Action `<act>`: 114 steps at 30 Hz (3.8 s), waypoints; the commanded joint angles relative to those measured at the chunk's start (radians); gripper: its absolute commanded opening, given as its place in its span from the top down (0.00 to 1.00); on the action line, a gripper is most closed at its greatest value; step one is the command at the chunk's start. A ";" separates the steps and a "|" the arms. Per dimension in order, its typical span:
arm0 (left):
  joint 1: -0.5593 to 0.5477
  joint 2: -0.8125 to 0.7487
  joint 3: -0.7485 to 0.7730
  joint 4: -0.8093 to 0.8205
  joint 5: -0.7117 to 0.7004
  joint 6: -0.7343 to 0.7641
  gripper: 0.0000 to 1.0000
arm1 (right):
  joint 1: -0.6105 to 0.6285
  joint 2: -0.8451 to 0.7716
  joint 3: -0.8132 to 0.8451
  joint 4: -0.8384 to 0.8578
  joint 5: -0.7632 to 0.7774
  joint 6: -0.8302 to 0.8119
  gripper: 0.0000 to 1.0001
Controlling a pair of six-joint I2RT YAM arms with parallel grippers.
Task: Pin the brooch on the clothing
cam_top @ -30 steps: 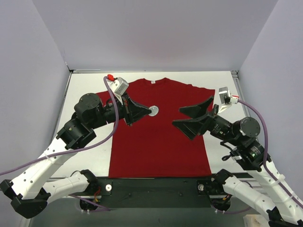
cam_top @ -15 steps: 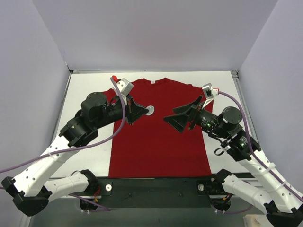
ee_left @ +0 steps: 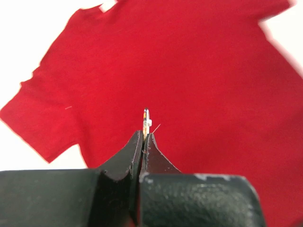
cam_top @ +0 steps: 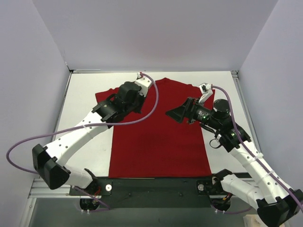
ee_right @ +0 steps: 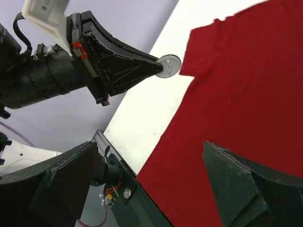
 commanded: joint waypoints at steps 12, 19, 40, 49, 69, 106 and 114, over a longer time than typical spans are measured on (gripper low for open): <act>-0.006 0.397 0.059 0.161 -0.474 0.275 1.00 | -0.161 0.120 -0.125 -0.008 -0.168 0.085 0.00; 0.003 0.531 0.068 0.251 -0.549 0.343 1.00 | -0.208 0.177 -0.157 -0.069 -0.188 0.059 0.00; 0.081 0.744 0.373 0.098 -0.555 0.217 1.00 | -0.297 0.260 -0.118 -0.210 -0.185 -0.042 0.00; 0.123 0.970 0.625 -0.146 -0.655 0.079 1.00 | -0.357 0.291 -0.104 -0.272 -0.182 -0.096 0.00; 0.140 1.215 0.851 -0.368 -0.697 -0.077 1.00 | -0.388 0.315 -0.121 -0.293 -0.180 -0.128 0.00; 0.106 0.926 0.718 -0.169 -0.295 -0.182 1.00 | -0.388 0.281 -0.145 -0.299 -0.174 -0.128 0.00; 0.129 0.792 0.517 -0.014 -0.192 -0.186 1.00 | -0.374 0.291 -0.144 -0.278 -0.176 -0.128 0.00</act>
